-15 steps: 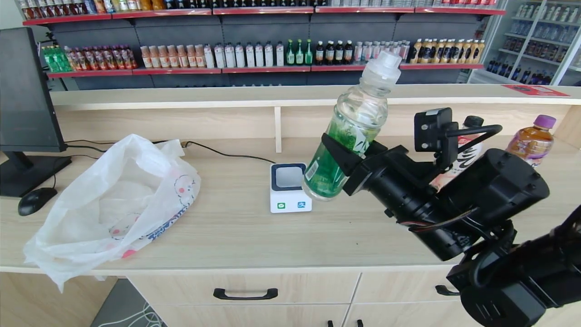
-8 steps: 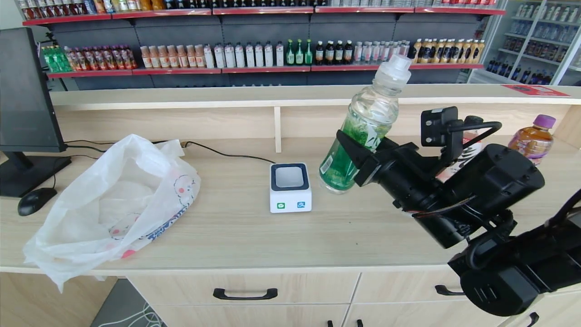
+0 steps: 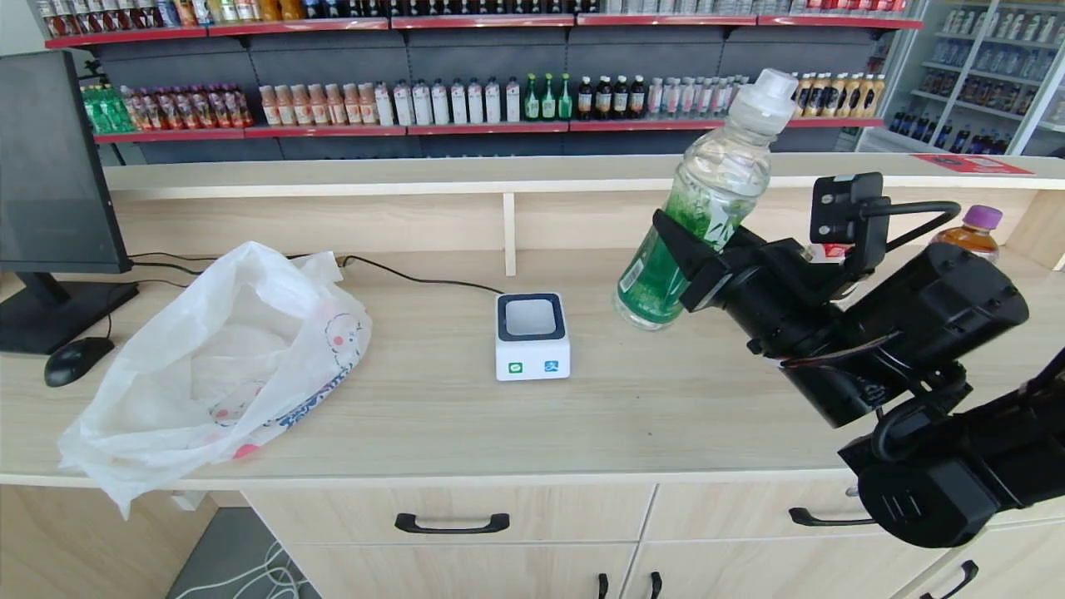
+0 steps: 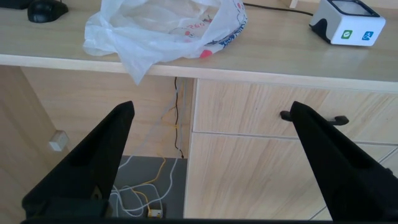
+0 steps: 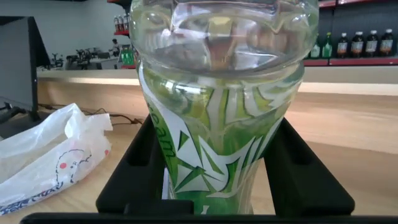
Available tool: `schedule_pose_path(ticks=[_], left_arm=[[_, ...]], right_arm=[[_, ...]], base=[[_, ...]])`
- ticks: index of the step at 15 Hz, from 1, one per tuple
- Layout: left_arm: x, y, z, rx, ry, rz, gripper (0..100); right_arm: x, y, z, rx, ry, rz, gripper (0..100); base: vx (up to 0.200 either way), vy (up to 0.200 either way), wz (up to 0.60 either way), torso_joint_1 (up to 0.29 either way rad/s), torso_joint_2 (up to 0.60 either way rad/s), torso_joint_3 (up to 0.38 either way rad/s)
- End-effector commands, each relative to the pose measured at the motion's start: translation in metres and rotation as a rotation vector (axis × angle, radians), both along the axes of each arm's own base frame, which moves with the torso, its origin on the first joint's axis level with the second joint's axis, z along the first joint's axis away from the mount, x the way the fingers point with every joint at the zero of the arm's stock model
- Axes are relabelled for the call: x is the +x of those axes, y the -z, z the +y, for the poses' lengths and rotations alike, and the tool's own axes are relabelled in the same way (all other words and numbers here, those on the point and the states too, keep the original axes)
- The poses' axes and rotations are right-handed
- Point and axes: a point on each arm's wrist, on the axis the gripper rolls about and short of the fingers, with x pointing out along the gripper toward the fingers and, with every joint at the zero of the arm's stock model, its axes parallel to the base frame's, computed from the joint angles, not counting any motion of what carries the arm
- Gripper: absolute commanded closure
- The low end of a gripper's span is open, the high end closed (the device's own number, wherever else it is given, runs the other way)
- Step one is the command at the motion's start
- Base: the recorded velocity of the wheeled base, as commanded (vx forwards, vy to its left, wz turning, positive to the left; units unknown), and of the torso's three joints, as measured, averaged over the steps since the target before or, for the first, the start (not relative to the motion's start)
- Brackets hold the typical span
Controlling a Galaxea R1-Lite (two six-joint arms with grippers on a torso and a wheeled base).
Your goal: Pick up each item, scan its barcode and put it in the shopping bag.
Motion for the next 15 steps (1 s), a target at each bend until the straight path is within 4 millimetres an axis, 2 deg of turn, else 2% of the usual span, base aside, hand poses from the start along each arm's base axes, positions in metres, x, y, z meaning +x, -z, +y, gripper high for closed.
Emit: schedule_pose_path(ticks=[1, 2, 15], left_arm=[[0.0, 0.0, 0.0, 0.0, -0.001, -0.001, 0], [0.0, 0.0, 0.0, 0.0, 0.001, -0.001, 0], [0.0, 0.0, 0.0, -0.002, 0.001, -0.001, 0]], right_arm=[[0.0037, -0.0015, -0.0085, 0.001, 0.031, 0.003, 100], [0.0039, -0.0021, -0.0106, 0.002, 0.037, 0.002, 100], [0.0, -0.0079, -0.0126, 0.009, 0.037, -0.014, 100]], base=[[0.0, 0.0, 0.0, 0.0, 0.0, 0.0], [0.0, 0.0, 0.0, 0.0, 0.0, 0.0], [0.0, 0.2, 0.0, 0.004, 0.0, 0.001]])
